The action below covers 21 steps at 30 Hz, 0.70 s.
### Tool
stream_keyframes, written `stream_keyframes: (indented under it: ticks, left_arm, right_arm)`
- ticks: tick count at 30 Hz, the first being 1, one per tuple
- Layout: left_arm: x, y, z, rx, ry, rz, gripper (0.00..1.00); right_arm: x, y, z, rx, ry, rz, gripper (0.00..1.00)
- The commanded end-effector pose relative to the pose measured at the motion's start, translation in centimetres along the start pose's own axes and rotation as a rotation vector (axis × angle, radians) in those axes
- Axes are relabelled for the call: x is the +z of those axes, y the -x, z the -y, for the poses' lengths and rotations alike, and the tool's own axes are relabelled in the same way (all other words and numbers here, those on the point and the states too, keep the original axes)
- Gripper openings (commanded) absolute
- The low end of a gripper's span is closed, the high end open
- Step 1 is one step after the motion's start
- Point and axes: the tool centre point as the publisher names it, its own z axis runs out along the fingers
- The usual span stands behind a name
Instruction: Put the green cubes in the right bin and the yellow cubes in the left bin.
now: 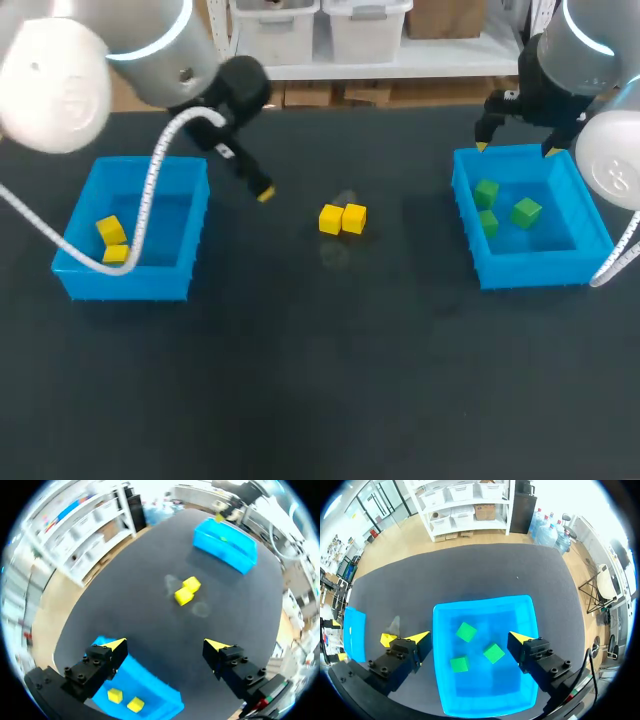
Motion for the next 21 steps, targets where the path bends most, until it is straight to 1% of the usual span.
stream_keyframes:
  ticks: [1,5,9,12,14,21]
  left_arm:
    - [1.5,2.6,1.0,0.397,-0.077,-0.026,1.0]
    - [3.0,2.9,2.1,0.541,-0.093,-0.062,1.0]
    - [5.3,2.5,1.7,0.617,-0.095,-0.126,1.0]
    - [6.7,2.3,1.3,0.652,-0.088,-0.164,1.0]
    - [7.4,2.4,1.1,0.65,-0.085,-0.178,1.0]
    - [9.3,3.1,1.3,0.663,-0.097,-0.204,1.0]
  right_arm:
    - [-0.1,-0.2,0.0,0.002,-0.002,0.005,1.0]
    - [-0.1,-0.2,0.0,0.002,-0.002,0.005,1.0]
    - [-0.1,-0.2,0.0,0.002,-0.002,0.005,1.0]
    - [-0.1,-0.2,0.0,0.002,-0.002,0.005,1.0]
    - [-0.1,-0.2,0.0,0.002,-0.002,0.005,1.0]
    - [-0.1,-0.2,0.0,0.002,-0.002,0.005,1.0]
